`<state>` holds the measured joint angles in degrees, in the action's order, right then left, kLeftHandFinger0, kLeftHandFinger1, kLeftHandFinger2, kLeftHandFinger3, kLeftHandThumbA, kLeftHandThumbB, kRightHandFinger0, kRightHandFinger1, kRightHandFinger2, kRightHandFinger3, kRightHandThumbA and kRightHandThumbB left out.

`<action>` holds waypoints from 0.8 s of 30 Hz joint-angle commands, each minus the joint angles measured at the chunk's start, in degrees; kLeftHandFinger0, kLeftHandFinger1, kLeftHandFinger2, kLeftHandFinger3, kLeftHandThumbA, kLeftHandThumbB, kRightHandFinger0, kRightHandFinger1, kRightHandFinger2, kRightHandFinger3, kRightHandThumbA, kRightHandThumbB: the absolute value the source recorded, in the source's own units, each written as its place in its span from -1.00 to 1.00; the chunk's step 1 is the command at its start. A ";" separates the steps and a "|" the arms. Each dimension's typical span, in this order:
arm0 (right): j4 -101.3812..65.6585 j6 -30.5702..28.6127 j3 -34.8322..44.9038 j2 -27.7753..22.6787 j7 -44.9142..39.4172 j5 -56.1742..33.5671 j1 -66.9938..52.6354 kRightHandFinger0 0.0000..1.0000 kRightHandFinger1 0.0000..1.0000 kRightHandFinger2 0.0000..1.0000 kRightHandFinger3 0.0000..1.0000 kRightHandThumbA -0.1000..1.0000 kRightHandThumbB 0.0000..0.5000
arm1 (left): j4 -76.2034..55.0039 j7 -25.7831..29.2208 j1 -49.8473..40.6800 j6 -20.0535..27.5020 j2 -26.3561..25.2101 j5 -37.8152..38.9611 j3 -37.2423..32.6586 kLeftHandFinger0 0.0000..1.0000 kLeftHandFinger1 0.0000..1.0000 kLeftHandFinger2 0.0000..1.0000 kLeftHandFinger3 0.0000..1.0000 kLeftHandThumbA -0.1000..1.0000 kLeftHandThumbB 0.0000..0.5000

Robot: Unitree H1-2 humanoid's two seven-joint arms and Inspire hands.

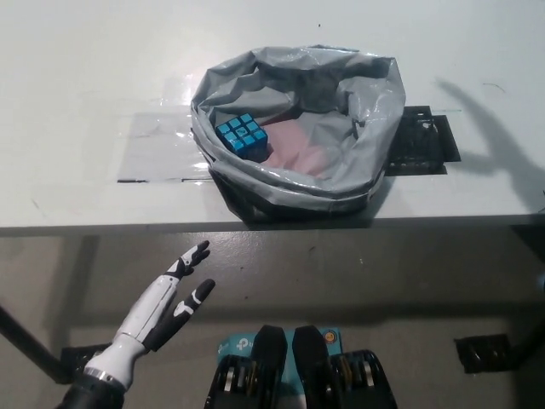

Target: Use the right hand to pick up a rubix's cube and place it into a plastic bag and lift the bag

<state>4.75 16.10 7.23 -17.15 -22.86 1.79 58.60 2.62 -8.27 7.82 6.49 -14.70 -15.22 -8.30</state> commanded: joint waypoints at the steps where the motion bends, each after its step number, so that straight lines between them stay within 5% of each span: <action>1: -53.18 -15.07 18.37 -8.51 7.85 -4.21 -15.43 1.00 1.00 1.00 1.00 1.00 0.75 | -1.09 0.10 7.32 -0.08 -0.15 6.93 4.67 1.00 1.00 1.00 1.00 1.00 0.02; 3: -56.73 -17.13 19.50 -6.15 8.88 -4.23 -22.84 1.00 1.00 1.00 1.00 1.00 0.73 | -1.04 0.42 7.33 0.94 -0.22 6.88 4.75 1.00 1.00 1.00 1.00 1.00 -0.03; 8: -58.89 -24.50 18.01 2.20 11.76 -2.48 -35.49 1.00 1.00 1.00 1.00 1.00 0.91 | -1.70 0.33 7.01 0.73 0.05 7.89 5.09 1.00 1.00 1.00 1.00 1.00 0.23; 13: -55.42 -32.12 10.78 12.67 13.00 2.37 -47.05 1.00 1.00 1.00 1.00 1.00 0.31 | -2.38 0.29 5.89 1.05 -0.10 8.40 5.30 1.00 1.00 1.00 1.00 1.00 0.14; 18: -51.95 -34.27 7.75 13.82 11.85 4.64 -49.53 1.00 1.00 1.00 1.00 1.00 0.19 | -2.60 0.07 4.97 1.36 -0.37 8.25 5.30 1.00 1.00 1.00 1.00 1.00 0.11; 22: -48.43 -36.01 5.49 18.03 13.14 8.36 -52.20 1.00 1.00 1.00 1.00 1.00 0.53 | -3.04 -0.01 3.79 0.84 -0.42 7.69 5.35 1.00 1.00 1.00 1.00 1.00 0.27; 24: -46.51 -35.93 4.34 19.18 13.06 8.77 -53.50 1.00 1.00 1.00 1.00 1.00 0.52 | -3.47 0.05 2.98 0.68 -0.22 7.72 5.37 1.00 1.00 1.00 1.00 1.00 0.28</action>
<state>-31.30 5.50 13.47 -4.50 -19.15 3.90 9.34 2.72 -8.27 9.22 6.31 -14.45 -13.01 -6.22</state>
